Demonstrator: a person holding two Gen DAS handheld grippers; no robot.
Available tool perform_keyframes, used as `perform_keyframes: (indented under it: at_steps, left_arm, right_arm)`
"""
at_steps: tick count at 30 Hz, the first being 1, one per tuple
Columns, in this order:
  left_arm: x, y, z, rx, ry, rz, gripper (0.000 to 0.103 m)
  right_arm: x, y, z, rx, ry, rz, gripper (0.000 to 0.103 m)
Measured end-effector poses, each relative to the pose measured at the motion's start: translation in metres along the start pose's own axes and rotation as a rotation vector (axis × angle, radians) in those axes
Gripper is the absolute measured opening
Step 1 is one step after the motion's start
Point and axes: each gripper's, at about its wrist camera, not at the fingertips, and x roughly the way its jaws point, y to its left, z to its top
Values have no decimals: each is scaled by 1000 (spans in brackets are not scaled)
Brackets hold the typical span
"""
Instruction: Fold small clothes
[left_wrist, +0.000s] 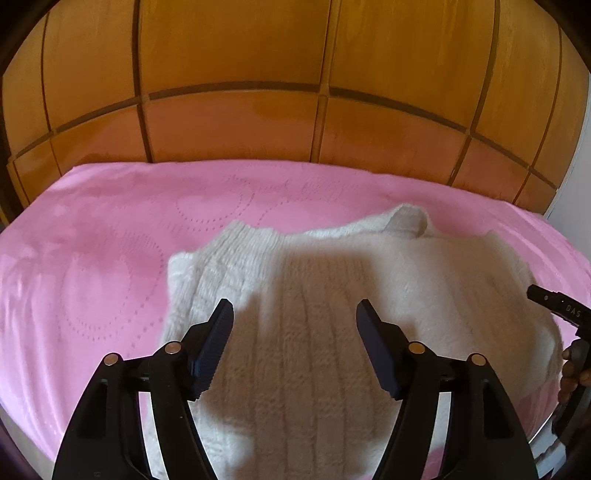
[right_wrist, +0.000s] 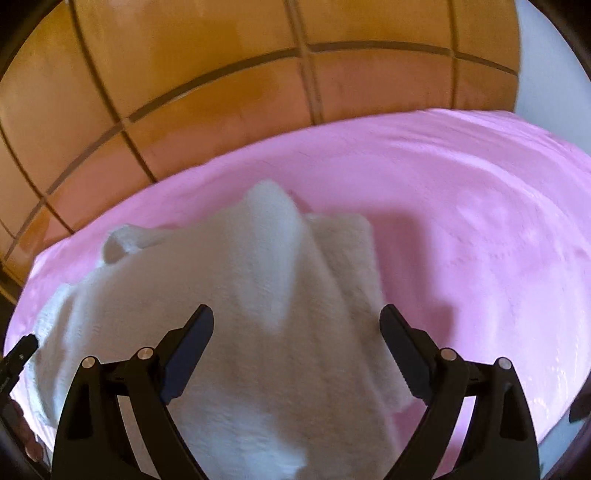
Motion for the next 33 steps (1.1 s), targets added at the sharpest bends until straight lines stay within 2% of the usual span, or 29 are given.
perform_keyframes:
  at_steps: [2, 5, 8, 11, 13, 15, 17, 18, 20, 22, 27, 30, 33]
  left_arm:
    - [9, 6, -6, -6, 37, 7, 68]
    - [25, 22, -16, -47, 97, 10, 68]
    - [16, 32, -22, -81, 67, -36, 68]
    - [5, 39, -26, -110, 42, -74, 68]
    - [-2, 43, -27, -127, 22, -98, 68]
    - [-7, 48, -29, -140, 14, -116, 68]
    - [-9, 52, -30, -151, 17, -137, 65]
    - [-9, 55, -31, -154, 22, -147, 62]
    - [-8, 60, -32, -161, 37, -175, 62]
    - [-9, 64, -33, -169, 41, -203, 62]
    - [-4, 71, -33, -199, 63, -256, 62]
    - [-6, 79, -33, -237, 62, -287, 62]
    - [-13, 90, -33, -276, 48, -311, 62]
  right_arm:
    - [3, -13, -6, 43, 20, 1, 92]
    - [7, -30, -18, 112, 72, 100, 94]
    - [1, -38, -24, 112, 82, 170, 92]
    - [-5, -38, -28, 94, 109, 251, 76]
    - [-6, -37, -29, 110, 144, 322, 44]
    - [-11, -31, -29, 116, 163, 372, 32]
    - [-20, -21, -26, 104, 161, 406, 27]
    - [-28, -13, -22, 95, 149, 439, 26]
    - [-42, 5, -14, 70, 121, 468, 24]
    - [-62, 29, -4, 40, 85, 537, 23]
    - [-97, 118, 11, -114, 40, 661, 21]
    - [-100, 182, 6, -217, 60, 701, 20]
    - [-85, 240, -9, -300, 114, 709, 20]
